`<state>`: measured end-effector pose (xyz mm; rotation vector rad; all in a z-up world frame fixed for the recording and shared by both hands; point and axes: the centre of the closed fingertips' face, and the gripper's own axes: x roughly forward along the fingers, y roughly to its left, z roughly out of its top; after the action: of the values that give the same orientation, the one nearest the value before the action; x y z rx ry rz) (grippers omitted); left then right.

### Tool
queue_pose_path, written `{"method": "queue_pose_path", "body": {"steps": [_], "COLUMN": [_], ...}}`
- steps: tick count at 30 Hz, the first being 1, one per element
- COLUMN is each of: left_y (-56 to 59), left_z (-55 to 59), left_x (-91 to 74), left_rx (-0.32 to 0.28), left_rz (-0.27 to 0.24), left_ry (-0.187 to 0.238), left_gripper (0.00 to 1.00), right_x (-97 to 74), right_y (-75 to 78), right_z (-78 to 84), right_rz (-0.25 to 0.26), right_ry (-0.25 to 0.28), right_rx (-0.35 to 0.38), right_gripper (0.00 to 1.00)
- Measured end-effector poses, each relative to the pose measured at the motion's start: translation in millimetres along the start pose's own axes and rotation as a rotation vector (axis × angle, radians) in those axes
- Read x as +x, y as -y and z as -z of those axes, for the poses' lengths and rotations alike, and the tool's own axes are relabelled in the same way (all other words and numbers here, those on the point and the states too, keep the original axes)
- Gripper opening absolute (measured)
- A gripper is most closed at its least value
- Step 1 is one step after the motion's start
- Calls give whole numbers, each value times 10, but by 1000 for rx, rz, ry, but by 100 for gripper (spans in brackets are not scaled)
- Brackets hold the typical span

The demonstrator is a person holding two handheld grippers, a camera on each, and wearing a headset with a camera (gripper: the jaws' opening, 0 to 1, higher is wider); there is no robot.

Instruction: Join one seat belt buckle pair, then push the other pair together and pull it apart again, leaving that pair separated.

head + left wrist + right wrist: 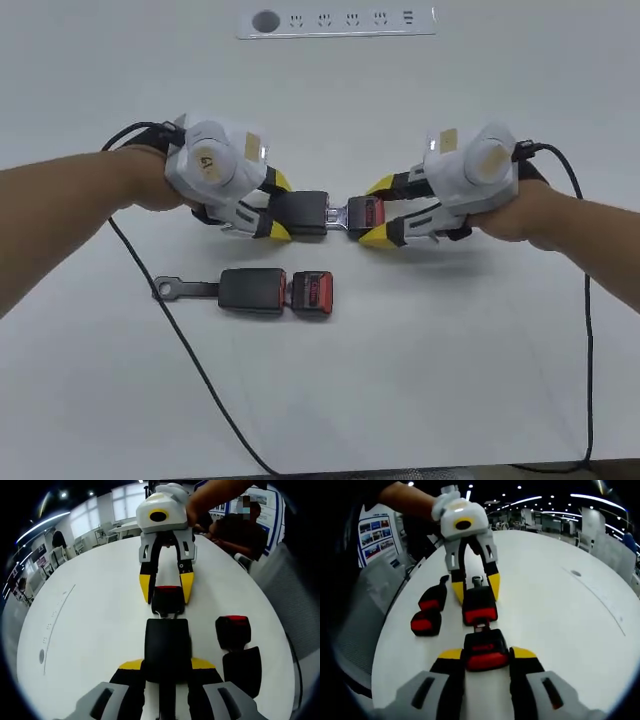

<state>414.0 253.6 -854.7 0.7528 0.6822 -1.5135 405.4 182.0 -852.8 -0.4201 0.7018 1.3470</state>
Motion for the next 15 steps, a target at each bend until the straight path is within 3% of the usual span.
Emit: {"method": "queue_pose_path", "body": {"steps": [11, 15], "left_y": [21, 20], "left_z": [-2, 3], "left_x": [3, 4], "left_rx": [43, 34], "left_rz": [34, 31], "left_ry": [-40, -36], "left_gripper": [33, 33], "right_x": [84, 118], "right_y": [-30, -28], "right_z": [-70, -108], "right_rz": [-2, 12], "right_ry": [-5, -11], "right_rx": [13, 24], "right_gripper": [34, 34]}}
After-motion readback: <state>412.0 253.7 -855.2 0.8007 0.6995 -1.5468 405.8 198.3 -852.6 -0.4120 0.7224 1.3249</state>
